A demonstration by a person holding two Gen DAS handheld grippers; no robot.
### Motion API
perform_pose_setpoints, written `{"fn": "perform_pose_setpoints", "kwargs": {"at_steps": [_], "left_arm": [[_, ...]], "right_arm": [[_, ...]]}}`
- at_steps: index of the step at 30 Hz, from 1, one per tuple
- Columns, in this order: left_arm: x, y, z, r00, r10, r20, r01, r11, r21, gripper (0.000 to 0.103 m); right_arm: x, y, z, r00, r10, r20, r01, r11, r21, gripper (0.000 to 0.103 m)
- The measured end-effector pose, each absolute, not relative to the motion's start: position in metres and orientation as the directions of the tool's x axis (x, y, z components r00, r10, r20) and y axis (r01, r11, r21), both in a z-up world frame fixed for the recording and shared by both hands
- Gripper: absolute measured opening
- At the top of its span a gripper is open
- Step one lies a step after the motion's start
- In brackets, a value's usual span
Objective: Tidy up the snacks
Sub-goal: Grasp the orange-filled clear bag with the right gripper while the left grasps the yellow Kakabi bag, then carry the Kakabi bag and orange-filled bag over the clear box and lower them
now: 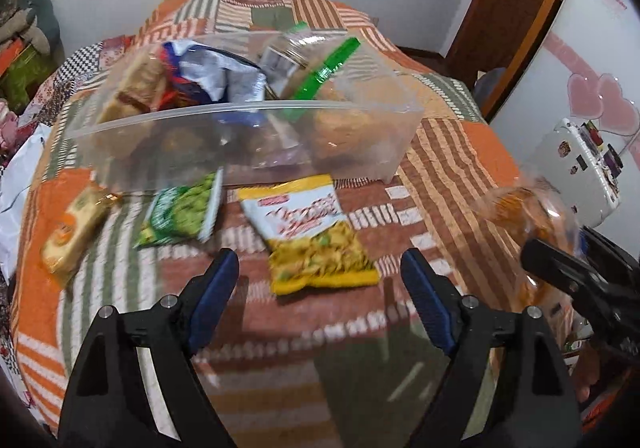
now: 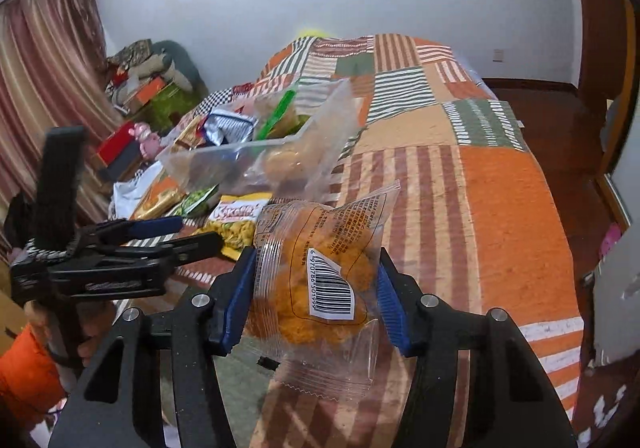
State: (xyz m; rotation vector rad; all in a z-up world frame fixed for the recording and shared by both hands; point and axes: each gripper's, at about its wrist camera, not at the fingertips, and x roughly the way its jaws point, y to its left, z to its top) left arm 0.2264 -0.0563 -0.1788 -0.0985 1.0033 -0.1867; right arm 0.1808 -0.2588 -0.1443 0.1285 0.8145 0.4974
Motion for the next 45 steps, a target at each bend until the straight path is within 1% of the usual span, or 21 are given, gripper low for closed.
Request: {"fn": "perform_pose_setpoints", "kwargs": {"at_steps": [4, 8, 12, 14, 16, 19, 21, 26, 31, 34, 41, 45], "left_arm": [[0.245, -0.065, -0.19, 0.5, -0.169, -0.85, 0.088, 0.986, -0.144, 0.083], [0.262, -0.059, -0.212, 0.47, -0.11, -0.876, 0.014, 0.993, -0.117, 0.083], [0.262, -0.061, -0.216, 0.492, -0.102, -0.864, 0.017, 0.994, -0.108, 0.082], [0.262, -0.064, -0.217, 0.501, -0.095, -0.86, 0.022, 0.995, -0.097, 0.076], [0.261, -0.069, -0.217, 0.507, -0.099, -0.856, 0.037, 0.995, -0.093, 0.06], [0.259, -0.072, -0.217, 0.513, -0.097, -0.853, 0.047, 0.995, -0.085, 0.055], [0.256, -0.071, -0.216, 0.515, -0.103, -0.851, 0.049, 0.995, -0.091, 0.053], [0.239, -0.064, -0.205, 0.516, -0.145, -0.844, 0.067, 0.989, -0.129, 0.053], [0.219, -0.062, -0.182, 0.558, -0.155, -0.815, 0.105, 0.988, -0.116, 0.053], [0.213, -0.057, -0.165, 0.584, -0.172, -0.793, 0.116, 0.985, -0.128, 0.053], [0.213, -0.041, -0.129, 0.642, -0.18, -0.745, 0.116, 0.984, -0.138, 0.053], [0.218, -0.035, -0.119, 0.657, -0.175, -0.734, 0.11, 0.985, -0.136, 0.053]], "right_arm": [[0.184, -0.26, -0.145, 0.579, 0.484, -0.656, -0.377, 0.872, 0.311, 0.053], [0.186, -0.259, -0.145, 0.578, 0.491, -0.651, -0.382, 0.868, 0.316, 0.053], [0.188, -0.261, -0.147, 0.573, 0.491, -0.656, -0.377, 0.869, 0.321, 0.053], [0.189, -0.261, -0.149, 0.57, 0.491, -0.659, -0.372, 0.869, 0.326, 0.053], [0.191, -0.261, -0.15, 0.567, 0.493, -0.66, -0.369, 0.868, 0.332, 0.053], [0.191, -0.261, -0.149, 0.568, 0.491, -0.66, -0.365, 0.869, 0.333, 0.053], [0.191, -0.261, -0.147, 0.571, 0.489, -0.659, -0.363, 0.871, 0.332, 0.053], [0.194, -0.261, -0.141, 0.583, 0.481, -0.655, -0.361, 0.875, 0.322, 0.053], [0.198, -0.257, -0.129, 0.599, 0.478, -0.642, -0.368, 0.877, 0.309, 0.053], [0.202, -0.253, -0.122, 0.609, 0.482, -0.63, -0.375, 0.875, 0.306, 0.053], [0.213, -0.238, -0.109, 0.629, 0.487, -0.606, -0.398, 0.871, 0.287, 0.053], [0.224, -0.23, -0.104, 0.636, 0.491, -0.596, -0.405, 0.869, 0.283, 0.053]]}}
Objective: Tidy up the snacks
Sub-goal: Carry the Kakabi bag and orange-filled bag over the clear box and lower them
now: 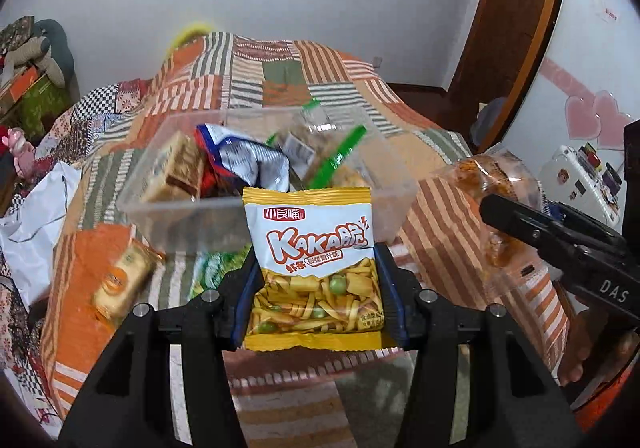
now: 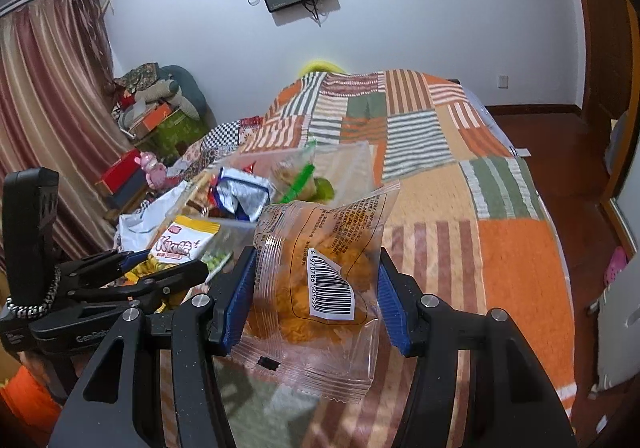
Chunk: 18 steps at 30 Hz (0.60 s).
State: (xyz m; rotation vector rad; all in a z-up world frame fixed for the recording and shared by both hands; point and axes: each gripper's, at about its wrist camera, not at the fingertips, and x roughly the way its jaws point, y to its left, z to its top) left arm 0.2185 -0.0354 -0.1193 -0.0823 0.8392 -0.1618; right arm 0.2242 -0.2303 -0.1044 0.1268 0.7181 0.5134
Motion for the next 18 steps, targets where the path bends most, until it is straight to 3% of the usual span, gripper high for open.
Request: {"fn": "perform_pose_setpoints", "kwargs": {"at_steps": [18], "left_arm": [[0.273, -0.026, -0.121, 0.672, -0.168, -0.721, 0.087, 0.985, -0.149, 0.053]], "right_arm": [[0.278, -0.204, -0.117, 0.63, 0.487, -0.605, -0.391, 0.872, 0.294, 0.053]]}}
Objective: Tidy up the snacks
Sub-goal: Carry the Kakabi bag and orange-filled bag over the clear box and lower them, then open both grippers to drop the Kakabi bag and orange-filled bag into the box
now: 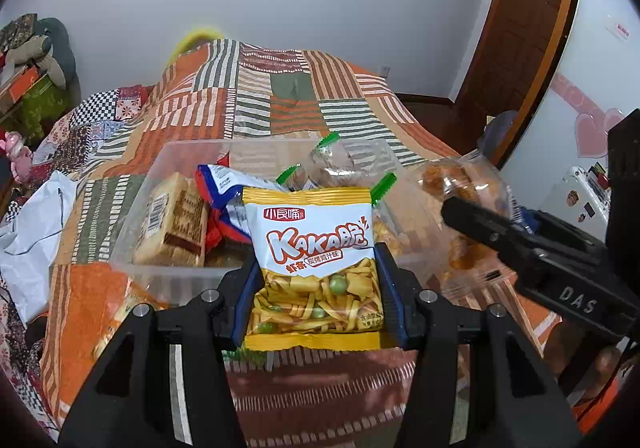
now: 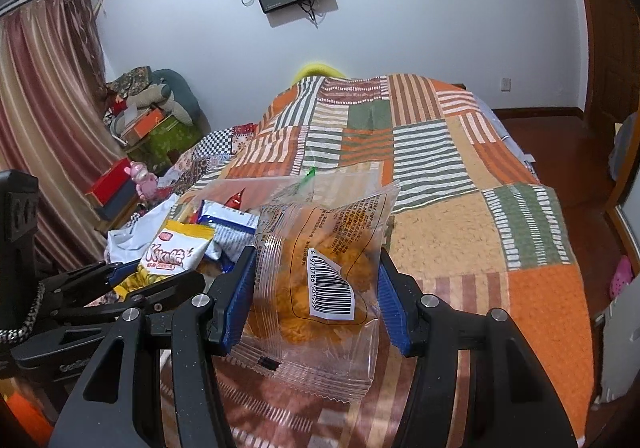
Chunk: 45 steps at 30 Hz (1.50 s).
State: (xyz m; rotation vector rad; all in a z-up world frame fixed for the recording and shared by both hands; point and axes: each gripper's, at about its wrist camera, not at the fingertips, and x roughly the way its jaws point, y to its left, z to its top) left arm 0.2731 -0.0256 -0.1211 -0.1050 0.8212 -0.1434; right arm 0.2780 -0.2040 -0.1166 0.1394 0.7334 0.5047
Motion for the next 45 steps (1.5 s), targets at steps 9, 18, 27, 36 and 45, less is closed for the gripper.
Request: {"fn": "perform_pose_setpoints", "kwargs": {"at_steps": [9, 18, 27, 36, 45], "left_arm": [[0.301, -0.024, -0.13, 0.662, -0.182, -0.727, 0.083, 0.982, -0.17, 0.053], [0.319, -0.016, -0.143, 0.656, -0.176, -0.734, 0.053, 0.981, -0.187, 0.052], [0.323, -0.024, -0.151, 0.667, -0.134, -0.733, 0.078, 0.991, -0.11, 0.052], [0.321, -0.02, -0.153, 0.664, -0.157, -0.732, 0.079, 0.987, -0.14, 0.063], [0.31, -0.015, -0.141, 0.68, -0.165, -0.714, 0.068, 0.984, -0.162, 0.064]], "right_arm": [[0.292, -0.2, -0.124, 0.61, 0.509, -0.607, -0.389, 0.86, 0.331, 0.053], [0.304, -0.183, -0.122, 0.61, 0.498, -0.617, -0.416, 0.863, 0.285, 0.053], [0.312, -0.17, -0.133, 0.582, 0.505, -0.637, -0.433, 0.856, 0.283, 0.053], [0.309, -0.167, -0.128, 0.592, 0.495, -0.636, -0.438, 0.86, 0.262, 0.068], [0.298, -0.174, -0.112, 0.636, 0.484, -0.601, -0.44, 0.867, 0.233, 0.079]]}}
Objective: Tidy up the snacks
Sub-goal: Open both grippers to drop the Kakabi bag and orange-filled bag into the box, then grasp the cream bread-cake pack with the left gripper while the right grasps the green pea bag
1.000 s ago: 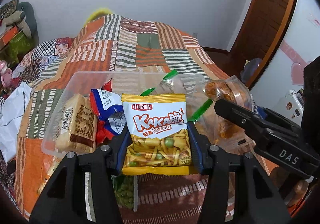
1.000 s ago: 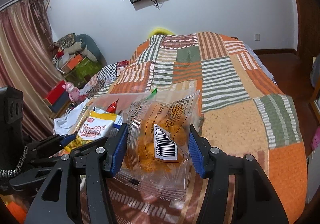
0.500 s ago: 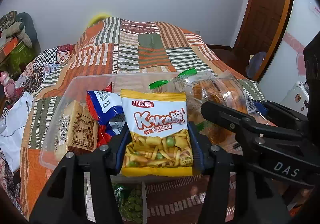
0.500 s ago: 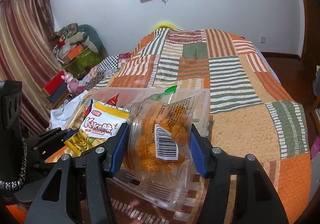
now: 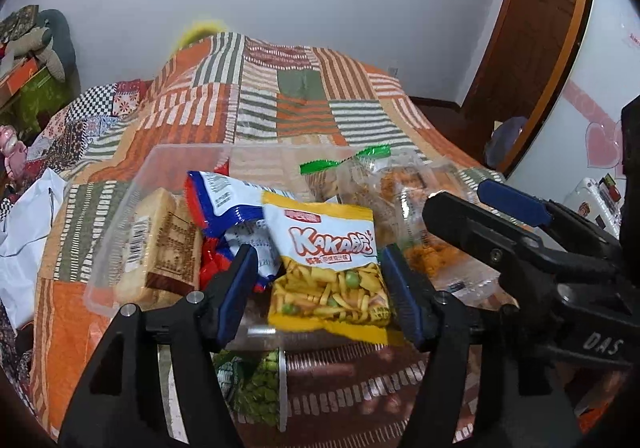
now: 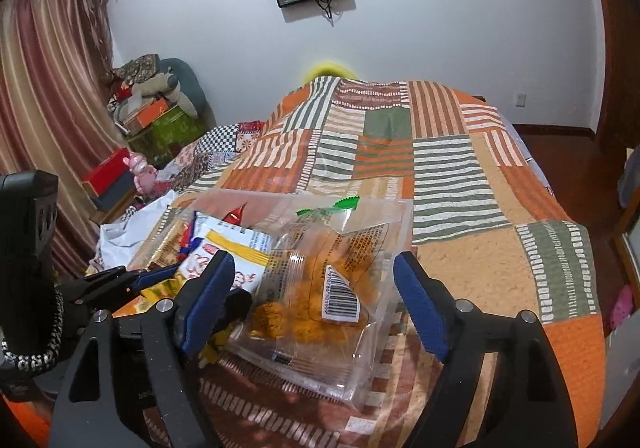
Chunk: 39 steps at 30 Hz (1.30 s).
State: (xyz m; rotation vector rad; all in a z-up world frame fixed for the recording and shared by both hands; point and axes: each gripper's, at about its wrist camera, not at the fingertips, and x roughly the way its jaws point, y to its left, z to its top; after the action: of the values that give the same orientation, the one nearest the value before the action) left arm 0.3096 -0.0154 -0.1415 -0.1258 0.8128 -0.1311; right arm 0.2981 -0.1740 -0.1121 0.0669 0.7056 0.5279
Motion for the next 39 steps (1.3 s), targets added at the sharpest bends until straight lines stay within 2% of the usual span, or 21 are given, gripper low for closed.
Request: {"fn": "perform_pose_setpoints", "kwargs": {"at_steps": [9, 18, 28, 39], "left_arm": [[0.281, -0.003, -0.117, 0.721, -0.15, -0.676, 0.07, 0.987, -0.144, 0.067], [0.247, 0.013, -0.111, 0.729, -0.114, -0.675, 0.072, 0.993, -0.09, 0.07], [0.215, 0.049, -0.133, 0.69, -0.085, -0.719, 0.036, 0.996, -0.083, 0.073], [0.204, 0.101, -0.172, 0.632, -0.034, -0.774, -0.017, 0.998, -0.058, 0.073]], "right_arm": [[0.277, -0.184, -0.1, 0.642, 0.495, -0.585, -0.441, 0.863, 0.247, 0.079], [0.25, -0.173, -0.097, 0.635, 0.502, -0.588, -0.465, 0.855, 0.228, 0.08], [0.227, -0.157, -0.107, 0.601, 0.507, -0.618, -0.469, 0.85, 0.242, 0.08], [0.222, -0.122, -0.136, 0.526, 0.49, -0.695, -0.468, 0.849, 0.244, 0.08]]}}
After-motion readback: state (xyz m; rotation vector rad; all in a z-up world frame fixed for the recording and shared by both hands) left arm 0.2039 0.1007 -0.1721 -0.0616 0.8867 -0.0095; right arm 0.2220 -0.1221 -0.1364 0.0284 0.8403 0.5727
